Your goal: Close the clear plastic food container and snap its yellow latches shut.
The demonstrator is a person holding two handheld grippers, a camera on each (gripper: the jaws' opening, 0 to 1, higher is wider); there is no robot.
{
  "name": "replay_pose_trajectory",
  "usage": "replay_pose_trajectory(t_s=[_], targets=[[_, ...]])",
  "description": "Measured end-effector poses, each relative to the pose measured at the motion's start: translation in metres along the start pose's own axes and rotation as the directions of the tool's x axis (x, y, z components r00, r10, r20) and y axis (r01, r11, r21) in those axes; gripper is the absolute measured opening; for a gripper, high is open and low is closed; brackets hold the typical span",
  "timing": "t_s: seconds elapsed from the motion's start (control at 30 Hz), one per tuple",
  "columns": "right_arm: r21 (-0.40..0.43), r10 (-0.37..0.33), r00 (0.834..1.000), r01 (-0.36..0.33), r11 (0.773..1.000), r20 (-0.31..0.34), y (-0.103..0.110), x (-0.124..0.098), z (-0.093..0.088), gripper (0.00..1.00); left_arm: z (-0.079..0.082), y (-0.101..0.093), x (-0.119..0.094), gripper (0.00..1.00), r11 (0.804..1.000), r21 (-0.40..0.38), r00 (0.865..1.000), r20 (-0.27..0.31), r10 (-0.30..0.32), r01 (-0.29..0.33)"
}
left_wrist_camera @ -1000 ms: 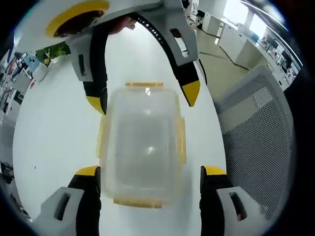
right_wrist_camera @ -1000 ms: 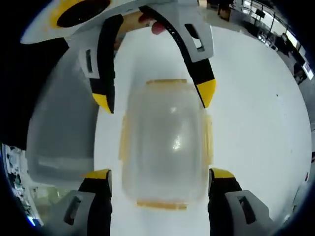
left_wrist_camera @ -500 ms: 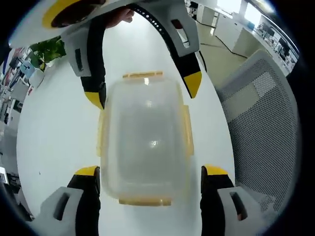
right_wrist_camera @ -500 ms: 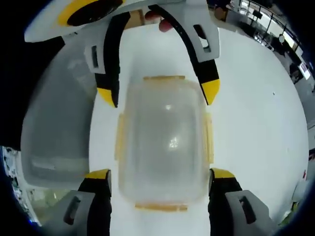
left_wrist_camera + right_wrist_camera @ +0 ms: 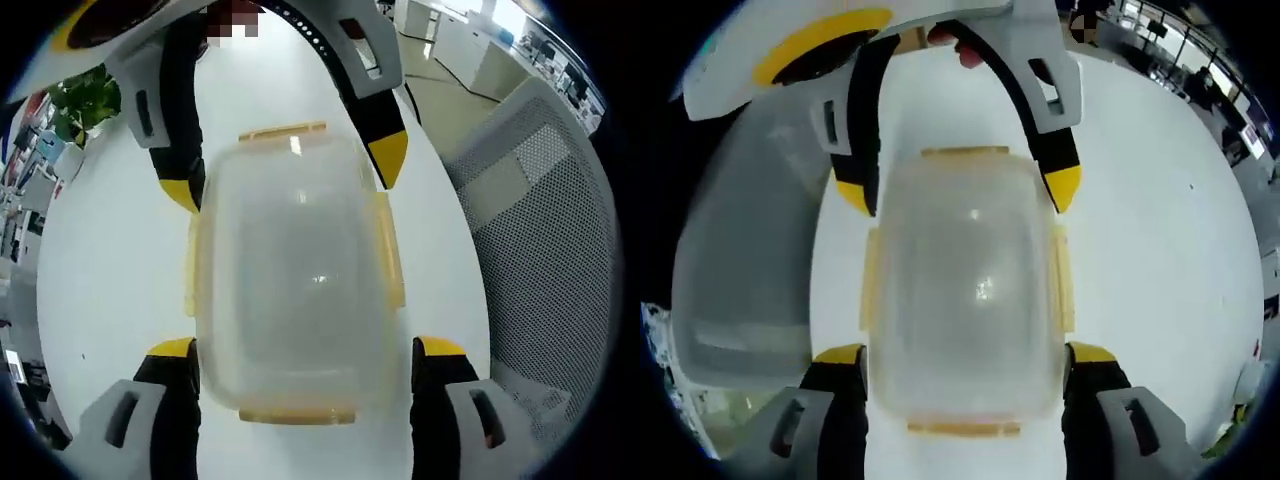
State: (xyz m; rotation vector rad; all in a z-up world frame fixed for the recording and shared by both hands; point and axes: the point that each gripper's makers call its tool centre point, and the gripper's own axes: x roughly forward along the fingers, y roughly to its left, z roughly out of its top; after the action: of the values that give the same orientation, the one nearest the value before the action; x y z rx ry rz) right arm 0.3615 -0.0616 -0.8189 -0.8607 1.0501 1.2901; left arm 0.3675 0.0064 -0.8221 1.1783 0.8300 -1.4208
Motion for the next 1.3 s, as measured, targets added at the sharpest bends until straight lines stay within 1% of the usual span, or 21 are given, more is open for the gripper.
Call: replay_pose_trajectory(t_s=[0.1,0.13,0.17,0.2,0.3,0.43,0.67,0.93,1.1,1.2,1.3], targets=[[0.001,0.001,1.0,-0.001,1.0,0.002,0.0002,0.0005,0.0001,0.8,-0.0016,0.0001,0.0029,0.89,1.0,0.008,1.0,0.001,0.011,-0.011],[0.002,0.001,1.0,-0.001,1.0,0.004,-0.0003,0.0012,-0.0003,0.8,-0.0017,0.0012,0.0031,0.87,1.0,0.012,1.0,0.004,0.022,-0.022],[0.002,0.003,1.0,-0.003,1.0,0.006,0.0001,0.0018,-0.0008,0.8,-0.0021,0.0046,0.002,0.84,0.999,0.012,0.999,0.0,0.04,-0.04],[0.002,0.002,1.0,-0.002,1.0,0.008,0.0005,0.0017,-0.0003,0.8,-0.001,0.0028,0.0025,0.84,1.0,-0.007,1.0,0.01,0.03,-0.029],[0.009,0.004,1.0,-0.004,1.0,0.026,0.0,0.0024,-0.0004,0.81,-0.001,0.0029,0.0028,0.83,1.0,-0.005,0.999,0.021,0.026,-0.026],[0.009,0.005,0.999,-0.005,1.0,0.044,0.0001,0.0029,-0.0004,0.81,-0.0008,0.0024,0.0031,0.83,1.0,-0.007,0.999,0.02,0.027,-0.027],[0.008,0.007,1.0,-0.007,1.0,0.03,0.0002,0.0038,-0.0002,0.81,-0.001,0.0025,0.0032,0.83,1.0,-0.007,0.999,0.017,0.03,-0.03],[0.009,0.012,1.0,-0.012,1.0,0.018,0.0006,0.0046,-0.0001,0.81,-0.0008,0.0025,0.0027,0.83,0.999,-0.012,0.999,0.029,0.036,-0.035],[0.008,0.016,1.0,-0.016,1.0,0.012,0.0003,0.0055,-0.0003,0.81,-0.0011,0.0029,0.0033,0.83,0.999,-0.01,0.999,0.019,0.036,-0.035],[0.01,0.016,1.0,-0.016,1.0,0.008,0.0002,0.0057,-0.0001,0.81,-0.0011,0.0028,0.0032,0.83,0.999,-0.012,0.999,0.023,0.037,-0.036],[0.007,0.013,1.0,-0.013,1.0,0.017,0.0,0.0065,0.004,0.81,-0.0048,0.0024,0.0023,0.83,0.999,-0.014,0.999,0.009,0.037,-0.037]])
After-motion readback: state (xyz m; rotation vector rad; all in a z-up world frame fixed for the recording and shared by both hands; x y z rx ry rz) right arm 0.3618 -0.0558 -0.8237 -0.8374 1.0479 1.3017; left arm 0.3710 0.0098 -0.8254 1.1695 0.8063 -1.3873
